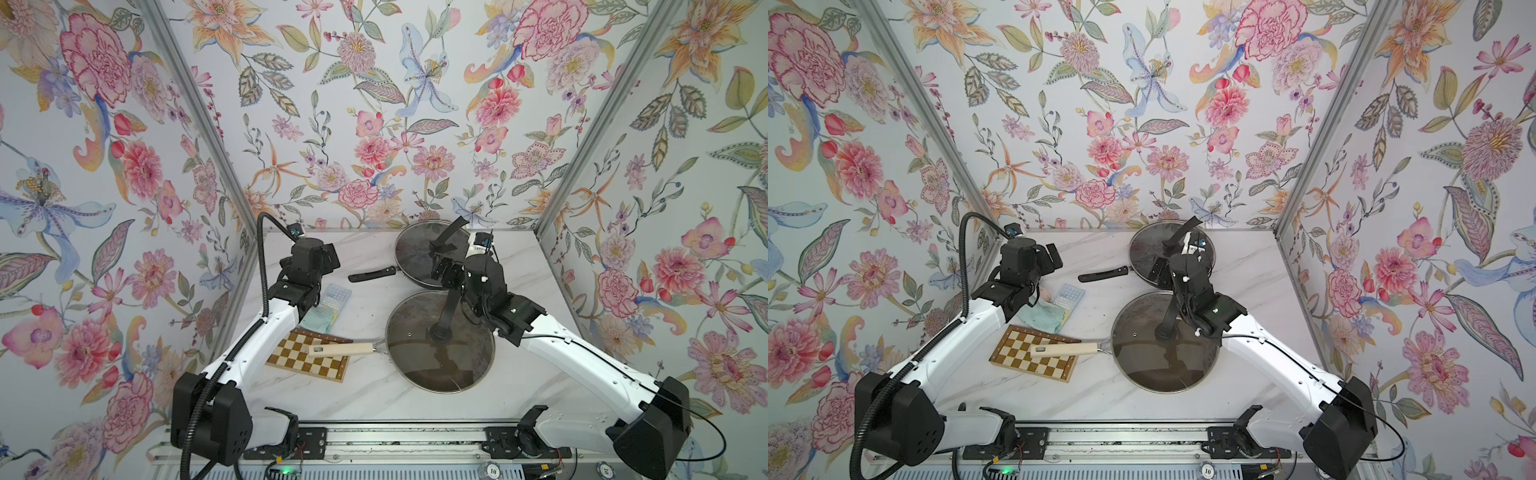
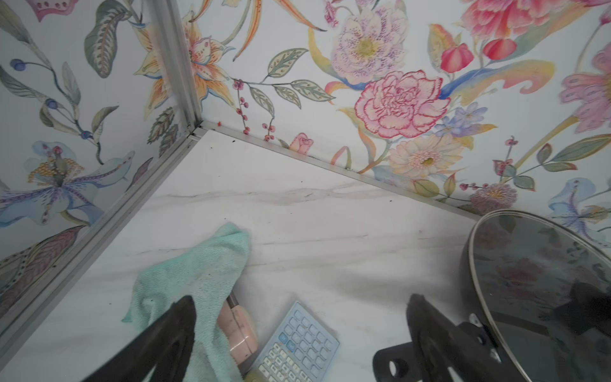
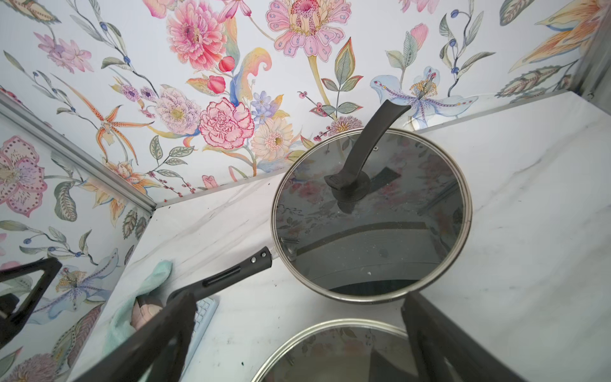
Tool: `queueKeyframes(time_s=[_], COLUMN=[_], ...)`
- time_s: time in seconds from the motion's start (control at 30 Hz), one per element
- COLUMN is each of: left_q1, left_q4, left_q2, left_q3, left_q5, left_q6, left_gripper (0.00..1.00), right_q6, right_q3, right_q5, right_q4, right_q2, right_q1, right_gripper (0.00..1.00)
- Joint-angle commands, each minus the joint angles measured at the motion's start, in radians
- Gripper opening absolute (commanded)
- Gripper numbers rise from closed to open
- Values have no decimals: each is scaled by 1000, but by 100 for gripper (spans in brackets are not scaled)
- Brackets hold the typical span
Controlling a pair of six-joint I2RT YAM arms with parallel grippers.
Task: Wipe the pot lid with a cloth
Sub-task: Pick up the pot lid from the cooking pot.
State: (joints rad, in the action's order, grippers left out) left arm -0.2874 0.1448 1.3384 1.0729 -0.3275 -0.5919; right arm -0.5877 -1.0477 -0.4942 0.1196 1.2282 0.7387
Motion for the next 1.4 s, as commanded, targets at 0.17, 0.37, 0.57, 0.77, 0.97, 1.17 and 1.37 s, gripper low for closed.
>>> queueKeyframes(time_s=[0.17, 0.37, 0.57, 0.77, 0.97, 1.17, 1.37], left_q1=[16, 24, 25, 26, 24, 25, 25], left_q4=[93, 121, 179, 178, 213, 234, 252], left_q2=[-92, -228, -292, -376, -396, -419, -421], left_q3=[-87, -174, -214, -297, -303, -294, -298], left_q5=[-101, -114, -48, -6, -2, -19, -24], left_q6=[-8, -61, -83, -135, -160, -145, -132], left_gripper=[99, 99, 99, 99, 99, 99, 99], right_q6=[-106, -268, -388, -461, -538, -586, -447], right_q3=[221, 299, 372, 347, 345, 348, 336], right_q5=[-313, -407, -485, -581, -596, -549, -460], right_q4=[147, 225, 228, 221, 221, 212, 60], right_q2=[-101, -134, -88, 35, 113, 171, 263], right_q1=[182, 339, 439, 444, 410, 386, 377], right_gripper=[99, 99, 99, 96, 93, 80, 73])
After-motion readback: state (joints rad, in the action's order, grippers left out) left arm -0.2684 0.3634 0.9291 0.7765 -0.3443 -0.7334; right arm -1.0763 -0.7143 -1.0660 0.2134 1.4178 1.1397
